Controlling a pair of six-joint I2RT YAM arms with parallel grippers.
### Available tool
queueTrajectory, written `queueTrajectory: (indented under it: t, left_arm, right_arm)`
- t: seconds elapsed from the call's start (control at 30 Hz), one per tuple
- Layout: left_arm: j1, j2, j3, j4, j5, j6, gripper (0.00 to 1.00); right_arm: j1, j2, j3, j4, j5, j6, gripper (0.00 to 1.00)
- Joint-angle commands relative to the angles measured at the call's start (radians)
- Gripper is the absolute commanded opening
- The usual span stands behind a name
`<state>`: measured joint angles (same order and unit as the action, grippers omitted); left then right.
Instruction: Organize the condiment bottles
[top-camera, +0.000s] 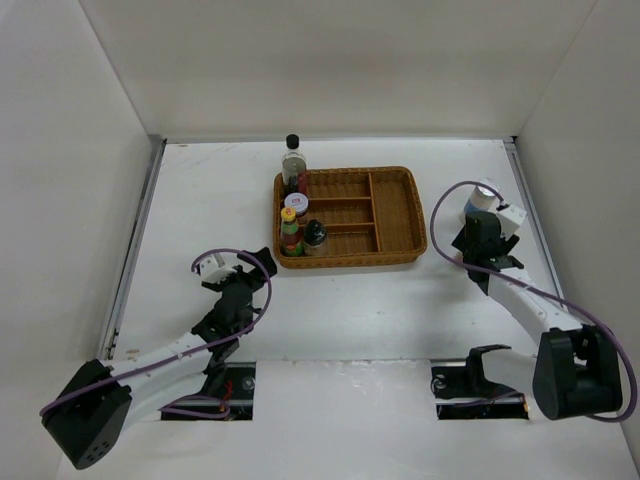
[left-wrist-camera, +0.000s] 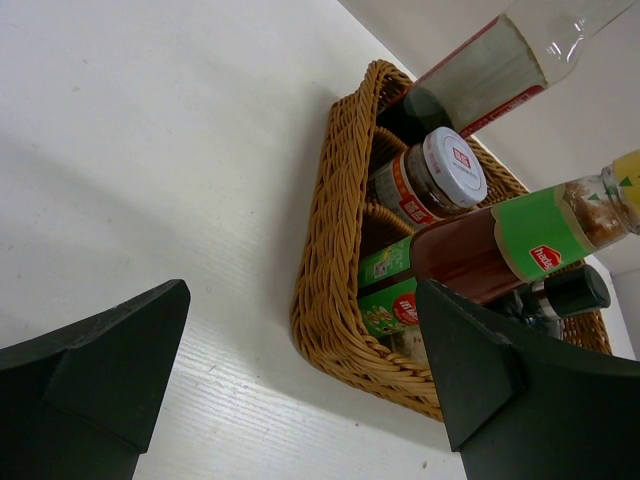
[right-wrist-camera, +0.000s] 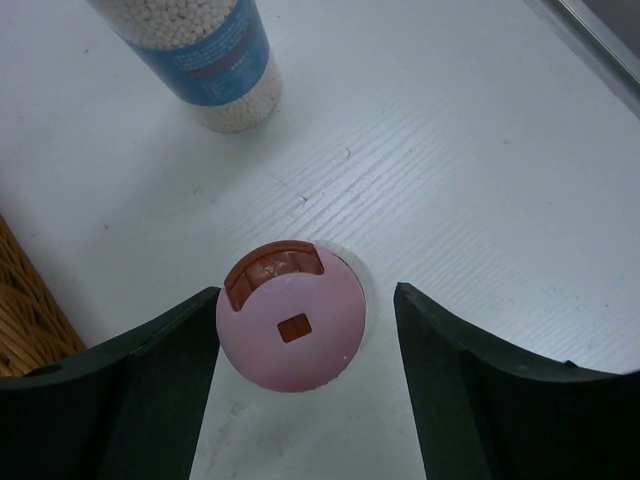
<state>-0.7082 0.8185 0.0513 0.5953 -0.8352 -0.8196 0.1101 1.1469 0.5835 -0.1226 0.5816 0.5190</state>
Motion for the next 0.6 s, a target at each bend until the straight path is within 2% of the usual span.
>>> queueTrajectory:
  t: [0.0, 0.1, 0.2, 0.27, 0.43, 0.57]
  left_arm:
    - [-0.006, -0.004, -0.024, 0.04, 0.001, -0.013, 1.0]
    - [-0.007, -0.002, -0.022, 0.04, 0.002, -0.013, 1.0]
    - [-0.006, 0.001, -0.022, 0.04, 0.002, -0.013, 1.0]
    - [-0.004, 0.01, -0.021, 0.04, 0.002, -0.013, 1.0]
    - [-0.003, 0.004, -0.021, 0.041, 0.002, -0.013, 1.0]
    - [-0.003, 0.008, -0.021, 0.043, 0.004, -0.013, 1.0]
  right_arm:
    - [-0.01, 0.01, 0.036, 0.104, -0.006, -0.013, 0.73]
    - [-0.005, 0.002, 0.033, 0.132, 0.026, -0.028, 0.67]
    - [0.016, -0.029, 0.039, 0.136, 0.086, -0.056, 0.52]
    - [0.038, -0.061, 0.047, 0.143, 0.099, -0.069, 0.48]
    - [0.182, -0.165, 0.096, 0.133, 0.113, -0.103, 0.45]
    - [0.344, -0.158, 0.177, 0.144, 0.104, -0.094, 0.45]
